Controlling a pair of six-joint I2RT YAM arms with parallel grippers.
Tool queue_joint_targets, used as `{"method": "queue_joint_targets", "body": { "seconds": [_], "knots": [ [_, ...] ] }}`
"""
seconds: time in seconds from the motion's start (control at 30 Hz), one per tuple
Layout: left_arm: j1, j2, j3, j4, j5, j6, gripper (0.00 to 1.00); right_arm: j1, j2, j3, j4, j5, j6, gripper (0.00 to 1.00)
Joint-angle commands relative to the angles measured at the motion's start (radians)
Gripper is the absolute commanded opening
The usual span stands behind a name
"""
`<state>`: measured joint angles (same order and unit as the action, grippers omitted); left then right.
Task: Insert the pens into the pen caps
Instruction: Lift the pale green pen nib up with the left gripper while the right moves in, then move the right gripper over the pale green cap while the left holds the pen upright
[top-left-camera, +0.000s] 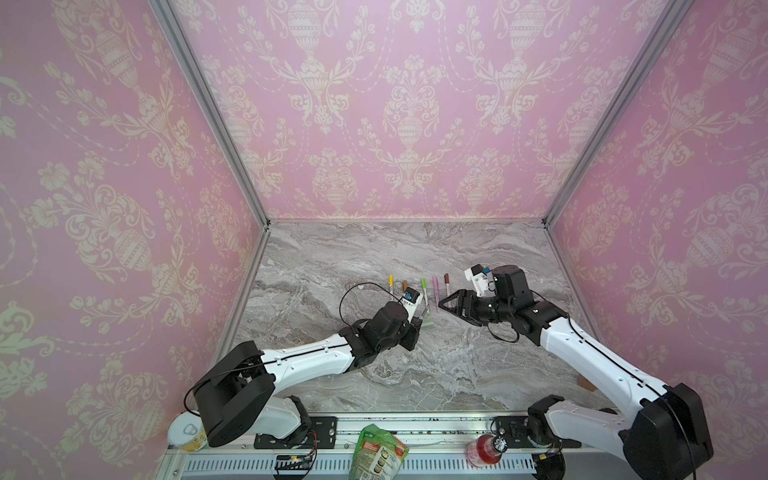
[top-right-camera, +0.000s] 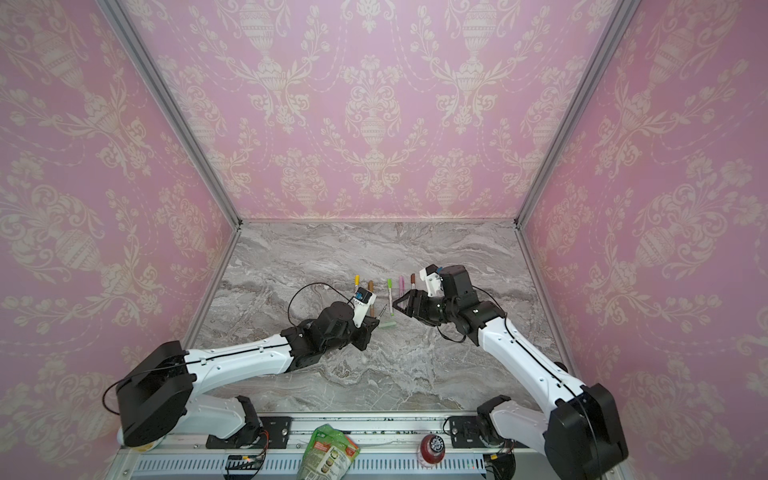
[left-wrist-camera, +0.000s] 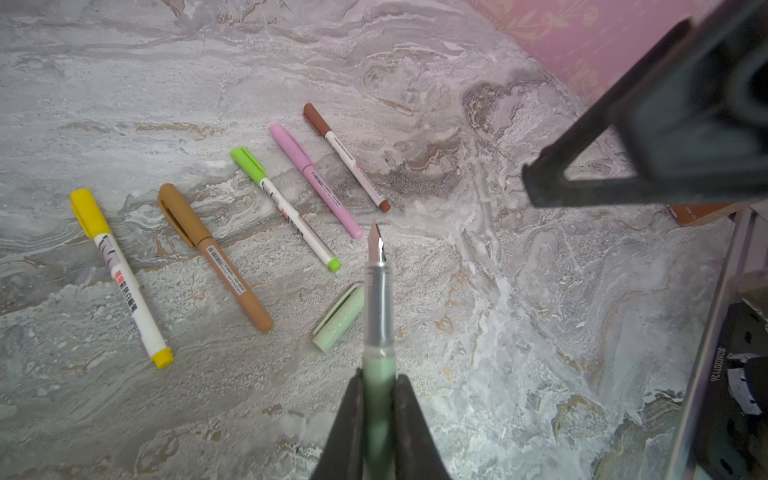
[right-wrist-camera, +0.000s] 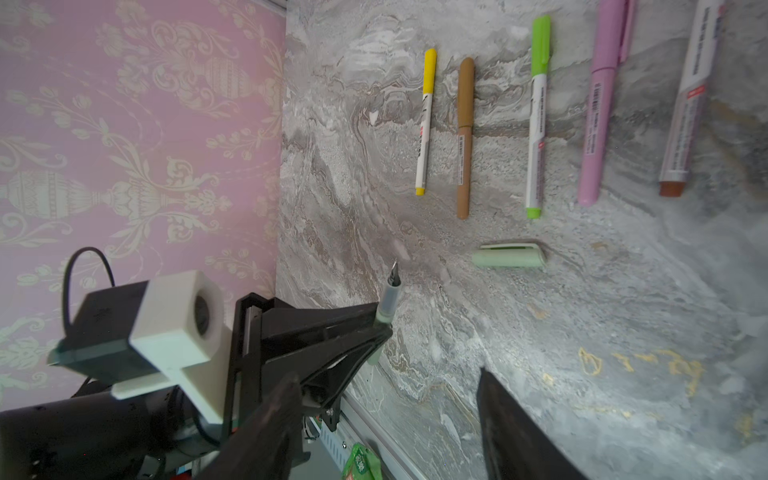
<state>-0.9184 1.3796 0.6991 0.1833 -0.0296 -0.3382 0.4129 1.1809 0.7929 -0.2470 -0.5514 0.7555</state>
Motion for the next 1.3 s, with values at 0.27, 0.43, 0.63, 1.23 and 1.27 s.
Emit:
{"method": "queue_joint_targets", "body": {
  "seconds": [0.27,0.43,0.63,1.23,1.27],
  "knots": [
    [0.009,-0.054,-0.007,0.028,0.045,-0.053,0.12,0.095,0.130,0.013,0.191,0.084,0.083,0.61],
    [0.009,-0.056,-0.013,0.046,0.040,-0.064,0.12,0.126,0.212,0.056,0.230,0.094,0.108,0.53],
    [0.009,-0.049,-0.022,0.068,0.018,-0.073,0.12,0.161,0.244,0.077,0.249,0.101,0.130,0.29],
    [0.009,-0.051,-0.038,-0.007,-0.028,-0.046,0.23,0.178,0.234,0.167,0.156,0.136,0.088,0.00],
    [0.009,-0.053,-0.039,-0.006,-0.030,-0.045,0.21,0.179,0.235,0.167,0.156,0.135,0.087,0.00]
  ]
}}
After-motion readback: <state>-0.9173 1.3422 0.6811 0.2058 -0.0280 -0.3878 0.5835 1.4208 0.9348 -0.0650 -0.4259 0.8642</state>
